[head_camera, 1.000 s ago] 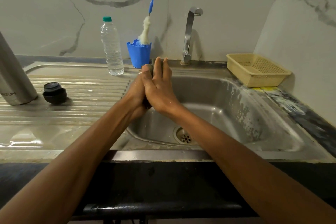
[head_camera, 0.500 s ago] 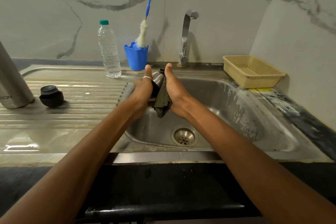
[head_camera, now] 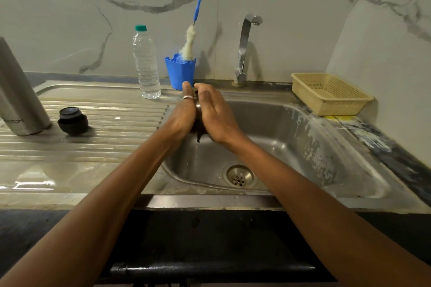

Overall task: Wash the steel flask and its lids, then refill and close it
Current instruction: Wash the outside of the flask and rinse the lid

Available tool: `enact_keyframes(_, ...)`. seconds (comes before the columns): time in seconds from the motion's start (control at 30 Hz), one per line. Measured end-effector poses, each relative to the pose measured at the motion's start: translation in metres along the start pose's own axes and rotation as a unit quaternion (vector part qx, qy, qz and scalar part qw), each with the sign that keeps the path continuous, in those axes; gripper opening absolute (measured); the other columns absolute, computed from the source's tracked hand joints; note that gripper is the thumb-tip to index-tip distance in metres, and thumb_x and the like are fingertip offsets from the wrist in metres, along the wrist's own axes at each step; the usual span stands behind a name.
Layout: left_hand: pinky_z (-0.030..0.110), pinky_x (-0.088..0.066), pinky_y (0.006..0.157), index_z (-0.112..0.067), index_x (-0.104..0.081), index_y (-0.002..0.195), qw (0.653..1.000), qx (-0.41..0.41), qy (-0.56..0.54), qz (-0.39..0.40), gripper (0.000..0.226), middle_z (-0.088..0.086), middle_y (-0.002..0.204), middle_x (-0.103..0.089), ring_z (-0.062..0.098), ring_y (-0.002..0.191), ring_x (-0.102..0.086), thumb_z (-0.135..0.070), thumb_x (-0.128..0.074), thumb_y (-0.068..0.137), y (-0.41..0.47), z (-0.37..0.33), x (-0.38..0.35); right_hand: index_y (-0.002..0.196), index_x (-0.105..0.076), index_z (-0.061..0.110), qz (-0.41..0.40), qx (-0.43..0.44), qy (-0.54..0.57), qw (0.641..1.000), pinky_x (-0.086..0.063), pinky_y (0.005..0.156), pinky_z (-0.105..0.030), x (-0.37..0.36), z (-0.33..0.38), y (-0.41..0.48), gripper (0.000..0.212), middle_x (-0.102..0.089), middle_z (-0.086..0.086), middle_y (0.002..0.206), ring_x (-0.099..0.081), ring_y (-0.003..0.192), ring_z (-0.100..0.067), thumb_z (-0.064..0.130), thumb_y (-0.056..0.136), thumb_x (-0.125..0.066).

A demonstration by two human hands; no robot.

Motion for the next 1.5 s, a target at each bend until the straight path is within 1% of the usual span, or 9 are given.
enact_keyframes(0.17,0.017,-0.046,0.083,-0.025,-0.058,0.114,0.988,-0.109,0.097,-0.047,0.054,-0.008,0.098,-0.066,0.005,0.097,-0.063,-0.052,-0.011,0.108,-0.015,-0.015,-0.011,0.141,-0.056,0.023,0.038,-0.272,0.211,0.938,-0.049,0.105,-0.047,0.002,-0.03,-0.001,0.074,-0.071,-0.009,0.122,-0.066,0.115,-0.024,0.072,0.098,-0.022)
enact_keyframes(0.27,0.033,-0.048,0.098,-0.019,-0.057,0.134,0.998,-0.012,-0.042,-0.049,0.064,-0.002,0.106,-0.067,0.018,0.111,-0.063,-0.056,-0.013,0.107,-0.001,-0.001,-0.012,0.153,-0.036,0.021,0.036,-0.189,0.134,0.972,-0.032,0.104,-0.026,-0.005,-0.013,-0.003,0.071,-0.044,0.005,0.148,-0.045,0.131,-0.012,0.066,0.101,-0.019)
enact_keyframes(0.47,0.029,-0.051,0.061,-0.022,-0.063,0.098,0.969,0.121,-0.216,-0.006,0.045,0.005,0.08,-0.068,0.024,0.082,-0.067,-0.055,-0.033,0.103,0.003,0.022,-0.008,0.146,-0.045,0.014,0.052,0.041,-0.08,0.995,-0.029,0.111,-0.025,-0.015,0.005,-0.006,0.046,-0.043,-0.009,0.15,-0.039,0.138,-0.018,0.038,0.109,-0.031)
enact_keyframes(0.7,0.018,-0.051,0.082,-0.032,-0.06,0.091,0.979,-0.135,0.136,-0.068,0.049,-0.006,0.09,-0.068,-0.003,0.086,-0.064,-0.045,-0.016,0.11,-0.009,-0.01,-0.006,0.153,-0.04,0.028,0.068,-0.216,0.123,0.966,-0.036,0.116,-0.049,-0.008,-0.029,0.001,0.087,-0.047,-0.006,0.153,-0.046,0.14,-0.023,0.08,0.089,-0.011)
enact_keyframes(0.83,0.042,-0.053,0.094,-0.018,-0.065,0.104,0.996,0.006,0.038,-0.082,0.062,0.009,0.097,-0.071,0.021,0.097,-0.066,-0.054,-0.014,0.107,0.01,0.014,0.0,0.156,-0.031,0.017,0.068,-0.16,0.089,0.981,-0.03,0.106,-0.026,-0.005,-0.009,-0.009,0.068,-0.045,0.001,0.149,-0.041,0.133,-0.01,0.058,0.105,-0.011)
enact_keyframes(0.97,0.032,-0.053,0.065,-0.02,-0.063,0.101,0.981,0.132,-0.14,-0.006,0.051,0.002,0.081,-0.073,0.021,0.085,-0.069,-0.058,-0.029,0.104,0.011,0.03,-0.007,0.151,-0.04,0.018,0.068,-0.047,-0.002,0.997,-0.029,0.105,-0.02,-0.011,0.004,-0.013,0.051,-0.036,-0.007,0.156,-0.039,0.134,-0.011,0.043,0.11,-0.024)
enact_keyframes(1.1,0.049,-0.059,0.08,-0.029,-0.067,0.094,0.997,0.046,-0.062,0.002,0.063,0.011,0.095,-0.073,0.031,0.094,-0.07,-0.071,-0.02,0.099,0.011,0.022,-0.004,0.135,-0.056,0.017,0.06,0.014,-0.032,0.998,-0.036,0.109,-0.031,-0.006,0.0,-0.005,0.044,-0.052,-0.006,0.14,-0.048,0.127,-0.014,0.038,0.11,-0.027)
enact_keyframes(1.3,0.028,-0.02,0.115,-0.015,-0.022,0.159,0.934,-0.202,0.292,-0.025,0.071,0.014,0.157,-0.033,0.025,0.146,-0.031,-0.058,-0.015,0.103,-0.01,-0.01,-0.007,0.142,-0.055,0.034,0.064,-0.146,-0.01,0.987,-0.04,0.113,-0.043,0.008,-0.027,0.007,0.071,-0.057,-0.003,0.144,-0.053,0.132,-0.02,0.071,0.098,-0.013)
enact_keyframes(1.5,0.019,-0.041,0.093,-0.027,-0.06,0.124,0.954,-0.215,0.193,-0.076,0.052,-0.003,0.112,-0.058,0.003,0.103,-0.051,-0.043,-0.013,0.11,-0.015,-0.026,-0.01,0.131,-0.062,0.015,0.006,-0.155,-0.097,0.983,-0.044,0.101,-0.038,0.026,-0.015,0.005,0.069,-0.067,-0.013,0.127,-0.061,0.119,-0.028,0.058,0.105,-0.016)
Point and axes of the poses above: each hand's wrist, its own y-axis towards the middle knuckle, its own x-axis out of the back of the hand, z = x × y, the point moved 6 cm from there along y, towards the middle knuckle
